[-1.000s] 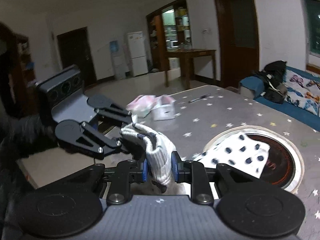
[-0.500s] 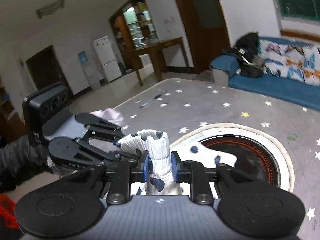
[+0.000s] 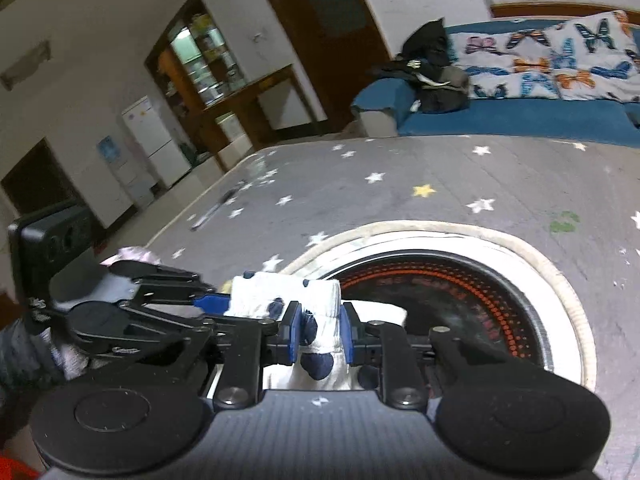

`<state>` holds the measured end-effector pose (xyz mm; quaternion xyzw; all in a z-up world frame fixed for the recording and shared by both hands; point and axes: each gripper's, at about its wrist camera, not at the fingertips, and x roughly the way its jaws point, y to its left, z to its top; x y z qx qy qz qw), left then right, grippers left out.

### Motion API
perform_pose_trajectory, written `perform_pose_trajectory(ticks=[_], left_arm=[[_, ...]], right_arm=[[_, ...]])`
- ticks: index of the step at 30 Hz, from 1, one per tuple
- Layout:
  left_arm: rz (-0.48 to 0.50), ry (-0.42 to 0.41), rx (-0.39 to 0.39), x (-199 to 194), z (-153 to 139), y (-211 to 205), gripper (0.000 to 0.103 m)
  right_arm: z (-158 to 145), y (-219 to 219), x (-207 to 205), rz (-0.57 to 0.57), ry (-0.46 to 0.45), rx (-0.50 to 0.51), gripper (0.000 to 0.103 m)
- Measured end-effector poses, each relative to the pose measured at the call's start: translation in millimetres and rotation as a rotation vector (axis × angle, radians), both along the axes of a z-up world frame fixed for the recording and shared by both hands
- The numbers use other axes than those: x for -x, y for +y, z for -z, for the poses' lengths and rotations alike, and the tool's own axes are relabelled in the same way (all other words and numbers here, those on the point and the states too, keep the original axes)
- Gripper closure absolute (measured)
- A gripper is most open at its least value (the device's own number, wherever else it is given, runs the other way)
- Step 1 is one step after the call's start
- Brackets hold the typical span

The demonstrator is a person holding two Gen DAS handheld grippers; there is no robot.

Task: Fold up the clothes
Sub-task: 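Lift the waistband with both tools and fold it over toward the hems, then lower the waistband onto the trousers and open both tools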

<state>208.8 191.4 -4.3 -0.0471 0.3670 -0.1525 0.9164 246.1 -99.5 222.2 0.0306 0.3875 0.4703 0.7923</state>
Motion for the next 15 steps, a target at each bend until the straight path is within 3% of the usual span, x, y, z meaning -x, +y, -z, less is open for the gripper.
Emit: perform_pose_trajectory(ticks=[3, 7, 13, 15], left_arm=[[-0.043, -0.002, 0.004, -1, -1, 3, 0.059], [-0.098, -0.036, 0.017, 7, -13, 9, 0.052], [-0.12, -0.128, 0.012, 40, -41, 5, 0.054], [-0.092, -0.129, 0.021, 50, -43, -2, 0.061]], right_arm=[[10, 1, -8, 0.048, 0.026, 0.015, 0.083], [6, -2, -9, 0.085, -0.001, 0.021, 0.078], [-19, 1, 7, 0.056, -0.105, 0.016, 0.077], [-25, 7, 17, 0.012, -0.128, 0.023, 0.077]])
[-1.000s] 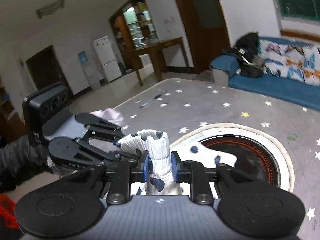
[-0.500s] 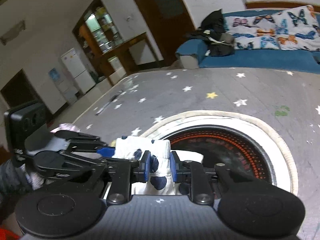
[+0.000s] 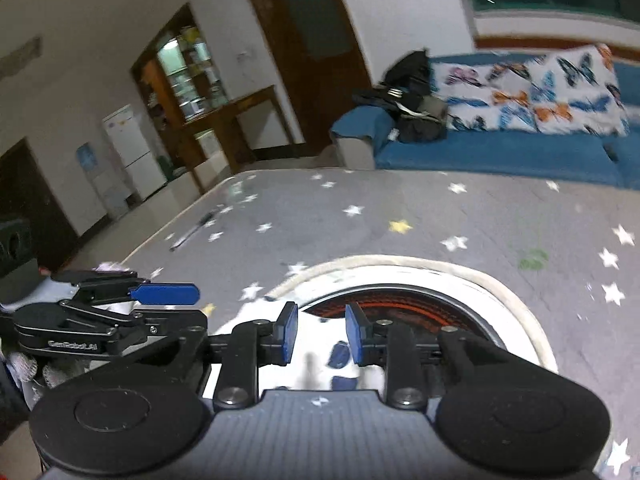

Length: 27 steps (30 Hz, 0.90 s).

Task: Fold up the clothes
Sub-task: 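Lower the waistband onto the trousers and open both tools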

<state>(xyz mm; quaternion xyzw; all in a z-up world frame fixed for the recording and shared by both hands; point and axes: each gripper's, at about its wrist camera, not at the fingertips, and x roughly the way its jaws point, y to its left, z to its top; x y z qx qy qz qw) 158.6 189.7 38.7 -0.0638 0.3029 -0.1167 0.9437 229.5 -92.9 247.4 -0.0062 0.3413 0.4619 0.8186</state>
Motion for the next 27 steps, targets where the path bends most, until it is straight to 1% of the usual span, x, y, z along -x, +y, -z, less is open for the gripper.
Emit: perform_pose_trajectory(ticks=[2, 4, 6, 9, 11, 12, 15, 17, 20, 23, 25, 27], left_arm=[[0.03, 0.002, 0.008, 10, -2, -8, 0.071], [0.058, 0.013, 0.019, 13, 2, -15, 0.076], [0.078, 0.025, 0.018, 13, 6, -22, 0.076], [0.066, 0.058, 0.001, 3, 17, -25, 0.082], [0.03, 0.088, -0.008, -4, 25, -21, 0.084], [0.013, 0.099, -0.009, -7, 29, -17, 0.085], [-0.03, 0.119, -0.005, -9, 32, -8, 0.087], [-0.039, 0.104, 0.005, -5, 28, -6, 0.086], [-0.024, 0.058, 0.02, 5, 17, -10, 0.086], [0.031, 0.037, 0.028, 13, 13, -21, 0.086], [0.057, 0.044, 0.013, 15, 17, -29, 0.086], [0.05, 0.068, 0.003, 12, 26, -32, 0.086]], right_arm=[[1, 7, 8, -0.037, -0.004, 0.013, 0.077], [5, 16, 14, -0.061, -0.017, 0.04, 0.077], [12, 26, 18, -0.074, -0.032, 0.078, 0.077], [23, 35, 18, -0.08, -0.044, 0.117, 0.077], [29, 39, 16, -0.082, -0.052, 0.138, 0.077], [32, 38, 15, -0.079, -0.057, 0.143, 0.077], [35, 31, 8, -0.065, -0.033, 0.117, 0.077], [30, 25, 7, -0.054, -0.03, 0.1, 0.075], [20, 16, 13, -0.037, -0.056, 0.108, 0.075], [13, 7, 28, -0.069, -0.067, 0.115, 0.075], [14, 3, 39, -0.085, -0.062, 0.127, 0.075], [16, -1, 50, -0.1, -0.056, 0.14, 0.075]])
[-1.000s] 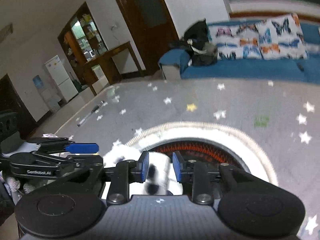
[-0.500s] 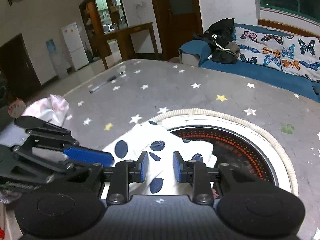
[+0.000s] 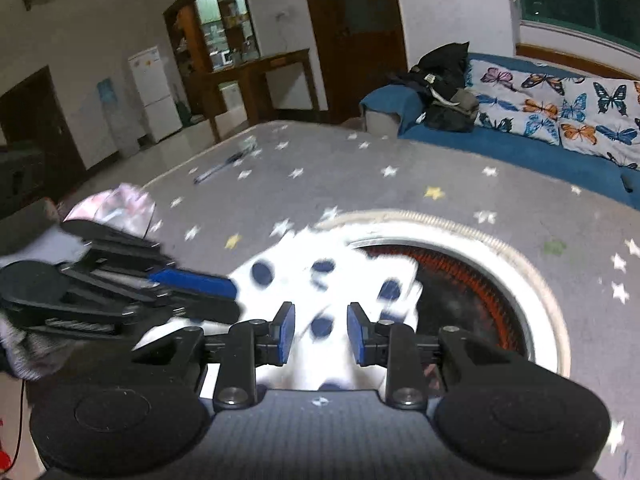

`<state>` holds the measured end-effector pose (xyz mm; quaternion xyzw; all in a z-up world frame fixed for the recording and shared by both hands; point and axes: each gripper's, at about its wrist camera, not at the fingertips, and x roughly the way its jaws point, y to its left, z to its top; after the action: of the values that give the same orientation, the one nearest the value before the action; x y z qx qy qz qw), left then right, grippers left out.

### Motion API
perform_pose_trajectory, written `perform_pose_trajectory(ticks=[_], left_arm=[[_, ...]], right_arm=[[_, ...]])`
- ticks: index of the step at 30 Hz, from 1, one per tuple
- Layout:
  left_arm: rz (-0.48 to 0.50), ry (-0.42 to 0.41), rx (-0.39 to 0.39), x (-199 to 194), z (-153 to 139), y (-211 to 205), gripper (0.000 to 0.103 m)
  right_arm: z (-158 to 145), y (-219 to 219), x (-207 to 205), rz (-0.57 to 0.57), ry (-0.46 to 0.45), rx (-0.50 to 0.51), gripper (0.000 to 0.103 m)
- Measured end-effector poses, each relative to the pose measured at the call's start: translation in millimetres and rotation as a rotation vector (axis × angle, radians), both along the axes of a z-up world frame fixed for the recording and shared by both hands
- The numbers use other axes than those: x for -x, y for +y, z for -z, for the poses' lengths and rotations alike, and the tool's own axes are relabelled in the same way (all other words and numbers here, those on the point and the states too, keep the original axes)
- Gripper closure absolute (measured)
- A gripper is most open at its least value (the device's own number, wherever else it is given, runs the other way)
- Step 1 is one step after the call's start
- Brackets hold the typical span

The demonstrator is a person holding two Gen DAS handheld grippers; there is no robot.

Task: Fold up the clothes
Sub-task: 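Lower the waistband onto the trousers and open both tools, then smooth the folded trousers with both open tools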

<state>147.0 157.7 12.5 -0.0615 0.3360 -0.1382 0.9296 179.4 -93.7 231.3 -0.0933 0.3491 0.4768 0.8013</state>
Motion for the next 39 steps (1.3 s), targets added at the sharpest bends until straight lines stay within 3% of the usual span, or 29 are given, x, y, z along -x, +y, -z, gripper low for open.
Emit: perform_pose_trajectory(ticks=[4, 7, 13, 17, 23, 28, 32, 39], left_arm=[[-0.047, 0.038, -0.019, -5, 15, 3, 0.086], [-0.067, 0.04, -0.017, -2, 17, 8, 0.086], [-0.05, -0.017, 0.003, 23, -2, 1, 0.086], [0.001, -0.039, -0.003, 46, -9, -16, 0.086], [0.02, 0.006, -0.03, 66, 8, -28, 0.086], [-0.006, 0.036, -0.033, 76, 22, -21, 0.086], [-0.011, 0.021, -0.02, 82, 16, -19, 0.086], [-0.024, -0.026, -0.002, 89, 4, -21, 0.086]], right_arm=[[20, -5, 11, -0.006, 0.025, 0.069, 0.075], [31, -12, 16, 0.01, -0.013, 0.137, 0.075], [12, -33, 25, 0.055, -0.066, 0.115, 0.075], [2, -28, 49, -0.012, -0.067, 0.075, 0.075], [10, -16, 82, -0.092, -0.075, 0.089, 0.075], [26, -37, 90, -0.039, -0.082, 0.153, 0.075], [18, -62, 93, 0.018, -0.094, 0.156, 0.075], [-2, -66, 120, -0.012, -0.134, 0.084, 0.075]])
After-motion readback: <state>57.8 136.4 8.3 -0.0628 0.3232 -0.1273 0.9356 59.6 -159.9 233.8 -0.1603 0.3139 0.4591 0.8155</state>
